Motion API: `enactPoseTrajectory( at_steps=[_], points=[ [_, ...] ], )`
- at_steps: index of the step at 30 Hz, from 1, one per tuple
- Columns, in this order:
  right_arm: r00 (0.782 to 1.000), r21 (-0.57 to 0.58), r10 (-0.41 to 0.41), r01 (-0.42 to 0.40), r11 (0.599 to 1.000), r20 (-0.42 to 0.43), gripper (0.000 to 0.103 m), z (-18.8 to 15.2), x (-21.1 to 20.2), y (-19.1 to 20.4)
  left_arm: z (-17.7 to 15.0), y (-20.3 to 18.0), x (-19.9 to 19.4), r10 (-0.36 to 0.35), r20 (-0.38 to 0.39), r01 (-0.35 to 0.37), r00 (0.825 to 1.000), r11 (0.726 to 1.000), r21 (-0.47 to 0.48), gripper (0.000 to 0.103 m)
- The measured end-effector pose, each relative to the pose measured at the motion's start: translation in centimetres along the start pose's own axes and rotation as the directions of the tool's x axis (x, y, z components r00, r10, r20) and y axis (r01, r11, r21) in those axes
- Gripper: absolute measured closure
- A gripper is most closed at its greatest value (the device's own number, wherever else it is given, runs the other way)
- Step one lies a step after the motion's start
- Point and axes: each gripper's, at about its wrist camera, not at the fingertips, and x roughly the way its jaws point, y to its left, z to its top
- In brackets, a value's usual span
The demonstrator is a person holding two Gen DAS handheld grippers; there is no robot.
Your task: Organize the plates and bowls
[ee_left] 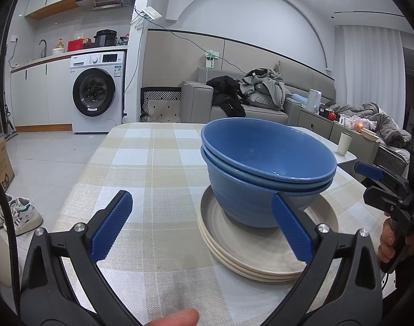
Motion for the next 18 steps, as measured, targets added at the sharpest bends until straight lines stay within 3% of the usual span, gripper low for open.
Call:
enactPoseTrajectory(
  at_steps=[18],
  points=[
    [1.0, 0.0, 0.0, 0.0, 1.0, -0.002, 0.0, 0.0, -0.07, -0.06, -0.07, 0.0, 0.07, 0.0, 0.0, 0.0, 1.0, 1.0, 0.002, 0.001]
  ],
)
